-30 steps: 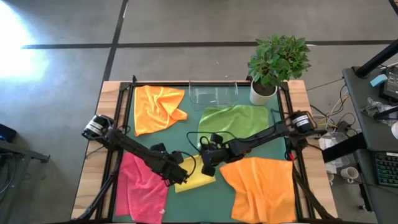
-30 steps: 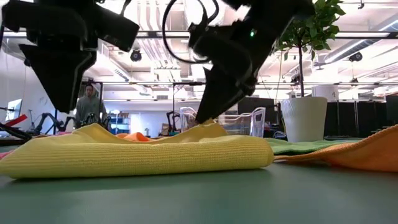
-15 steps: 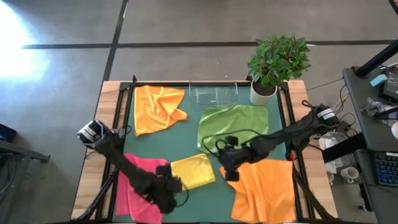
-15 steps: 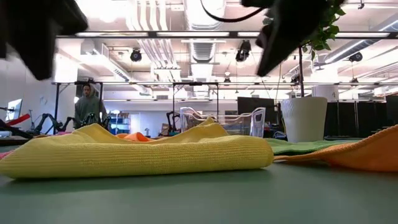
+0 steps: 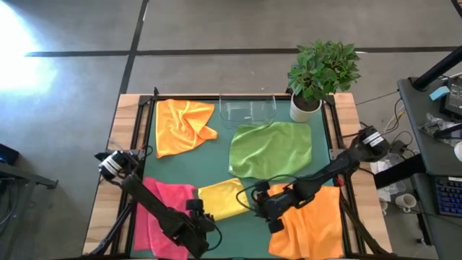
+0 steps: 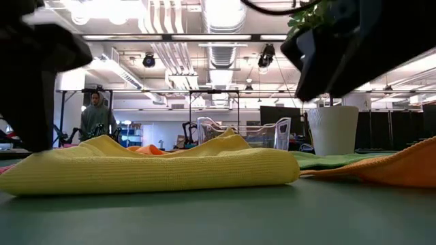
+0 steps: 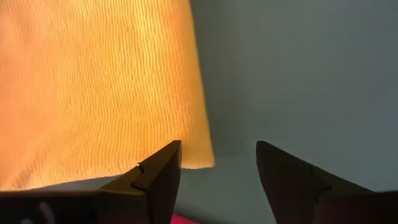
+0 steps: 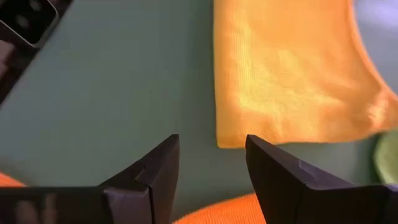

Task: Fold microfiber towels
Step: Put the folded yellow towel into the transparent bin

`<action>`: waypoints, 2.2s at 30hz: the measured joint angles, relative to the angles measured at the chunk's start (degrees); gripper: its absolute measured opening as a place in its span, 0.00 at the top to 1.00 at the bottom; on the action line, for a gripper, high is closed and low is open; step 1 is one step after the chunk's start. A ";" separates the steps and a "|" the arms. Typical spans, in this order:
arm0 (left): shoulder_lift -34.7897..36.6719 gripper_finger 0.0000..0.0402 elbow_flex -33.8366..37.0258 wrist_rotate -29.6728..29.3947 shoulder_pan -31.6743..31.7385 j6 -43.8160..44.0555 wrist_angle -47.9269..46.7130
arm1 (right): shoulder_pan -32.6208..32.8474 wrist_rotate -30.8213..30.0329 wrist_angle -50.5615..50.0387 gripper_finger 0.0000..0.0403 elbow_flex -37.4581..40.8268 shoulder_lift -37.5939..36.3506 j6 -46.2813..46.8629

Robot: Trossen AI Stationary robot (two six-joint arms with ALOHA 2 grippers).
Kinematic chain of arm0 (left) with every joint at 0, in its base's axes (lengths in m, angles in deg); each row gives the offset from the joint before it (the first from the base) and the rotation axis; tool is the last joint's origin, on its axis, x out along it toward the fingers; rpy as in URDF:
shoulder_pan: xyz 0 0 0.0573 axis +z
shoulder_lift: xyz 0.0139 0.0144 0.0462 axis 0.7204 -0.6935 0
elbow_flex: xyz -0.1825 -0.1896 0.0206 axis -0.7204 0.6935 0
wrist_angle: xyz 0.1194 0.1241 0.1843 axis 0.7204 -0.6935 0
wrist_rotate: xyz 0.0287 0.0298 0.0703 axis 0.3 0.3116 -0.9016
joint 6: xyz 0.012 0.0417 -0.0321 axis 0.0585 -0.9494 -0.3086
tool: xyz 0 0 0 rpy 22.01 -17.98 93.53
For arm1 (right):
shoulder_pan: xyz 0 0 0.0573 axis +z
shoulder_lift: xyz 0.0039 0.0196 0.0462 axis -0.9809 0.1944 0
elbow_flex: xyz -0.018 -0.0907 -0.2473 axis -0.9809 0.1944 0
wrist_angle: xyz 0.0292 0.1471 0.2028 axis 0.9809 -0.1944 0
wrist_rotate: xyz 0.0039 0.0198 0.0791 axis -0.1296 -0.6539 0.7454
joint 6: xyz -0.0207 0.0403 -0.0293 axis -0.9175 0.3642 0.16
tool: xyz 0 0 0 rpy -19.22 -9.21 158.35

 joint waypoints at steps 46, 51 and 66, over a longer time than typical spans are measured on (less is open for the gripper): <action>-0.89 0.99 3.60 -3.66 3.10 -4.97 0.03 | -1.51 -6.00 -14.65 0.97 -17.51 17.03 -3.87; 2.06 0.99 3.42 0.29 5.17 -9.18 0.82 | -1.46 -6.00 -17.22 0.98 -18.03 15.01 2.64; 14.14 1.00 2.07 3.86 11.30 -17.82 1.15 | -1.27 -10.20 -23.12 0.98 -18.58 2.44 15.13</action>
